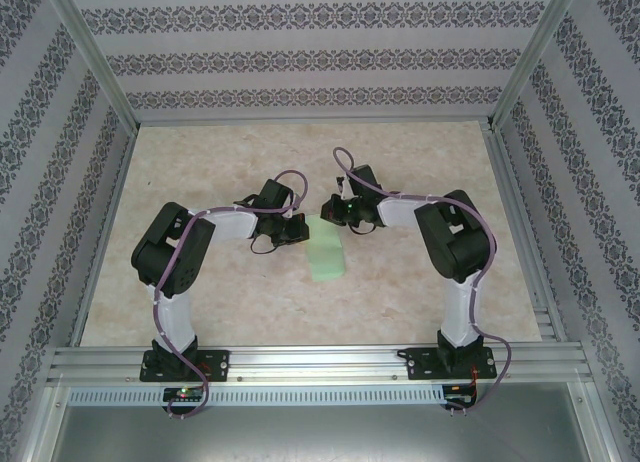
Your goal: Fold a paper plane with a square sheet of paper (pick it up from the middle)
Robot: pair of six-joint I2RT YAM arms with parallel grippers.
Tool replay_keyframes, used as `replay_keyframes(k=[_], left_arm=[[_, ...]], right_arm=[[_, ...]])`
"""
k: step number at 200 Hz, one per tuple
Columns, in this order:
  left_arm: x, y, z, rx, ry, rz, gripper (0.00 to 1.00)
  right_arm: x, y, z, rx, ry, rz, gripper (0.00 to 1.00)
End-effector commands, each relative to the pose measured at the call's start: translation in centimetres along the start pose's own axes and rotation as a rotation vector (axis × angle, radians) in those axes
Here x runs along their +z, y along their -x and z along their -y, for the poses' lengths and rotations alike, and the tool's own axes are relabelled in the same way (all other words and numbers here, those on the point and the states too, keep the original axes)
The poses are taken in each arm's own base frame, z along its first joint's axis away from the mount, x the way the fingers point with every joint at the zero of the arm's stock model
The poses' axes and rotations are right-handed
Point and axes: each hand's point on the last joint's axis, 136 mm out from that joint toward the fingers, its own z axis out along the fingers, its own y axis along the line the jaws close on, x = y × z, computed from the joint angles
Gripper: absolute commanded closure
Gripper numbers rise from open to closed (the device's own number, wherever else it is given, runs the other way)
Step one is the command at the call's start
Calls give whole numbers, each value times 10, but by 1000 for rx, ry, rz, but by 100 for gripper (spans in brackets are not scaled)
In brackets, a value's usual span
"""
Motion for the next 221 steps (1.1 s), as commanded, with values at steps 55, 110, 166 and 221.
replay_keyframes(k=[55,110,166,221], left_arm=[[7,-98,-126,-145,466,-275,100],[7,-96,-124,-146,463,-271,100],[8,-95,-124,-146,459,-264,100],[9,-95,-125,-141,458,-261,100]], right_arm=[[-18,32,48,113,-158,143,100],[-60,34,-2,31,-35,175,100],[-43,-47,-11,36,88,-95,100],[-39,-76,1,49,91,-168,100]])
